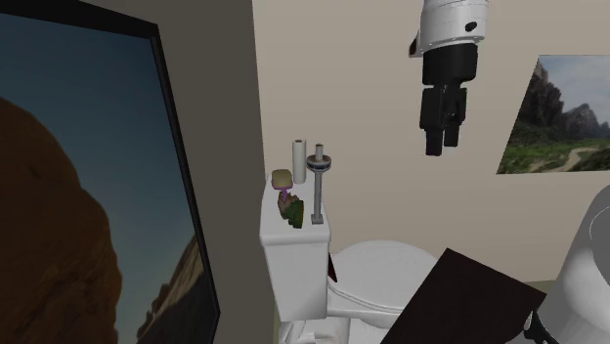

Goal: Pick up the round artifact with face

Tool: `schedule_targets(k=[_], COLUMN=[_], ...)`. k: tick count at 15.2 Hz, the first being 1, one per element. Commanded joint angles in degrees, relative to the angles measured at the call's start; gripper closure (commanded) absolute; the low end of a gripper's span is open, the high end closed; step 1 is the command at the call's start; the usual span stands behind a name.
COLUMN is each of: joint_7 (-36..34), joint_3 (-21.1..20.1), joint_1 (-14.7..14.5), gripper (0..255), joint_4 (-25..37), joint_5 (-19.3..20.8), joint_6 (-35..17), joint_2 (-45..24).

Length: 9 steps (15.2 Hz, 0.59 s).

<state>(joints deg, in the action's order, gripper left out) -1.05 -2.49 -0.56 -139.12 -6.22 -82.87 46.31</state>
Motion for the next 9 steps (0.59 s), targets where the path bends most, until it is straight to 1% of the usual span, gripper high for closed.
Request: schedule_targets(k=[1, 5, 9], joint_7=[0.0, -0.8, -1.4], joint_3=[0.0, -0.3, -0.6], joint_1=[0.0, 0.6, 1.2], gripper=[0, 0, 0], joint_4=[0.0, -1.0, -0.6], joint_5=[0.0, -0.9, -1.7], joint_6=[0.0, -8.2, -16.1], joint_2=[0.0, -6.5, -14.0])
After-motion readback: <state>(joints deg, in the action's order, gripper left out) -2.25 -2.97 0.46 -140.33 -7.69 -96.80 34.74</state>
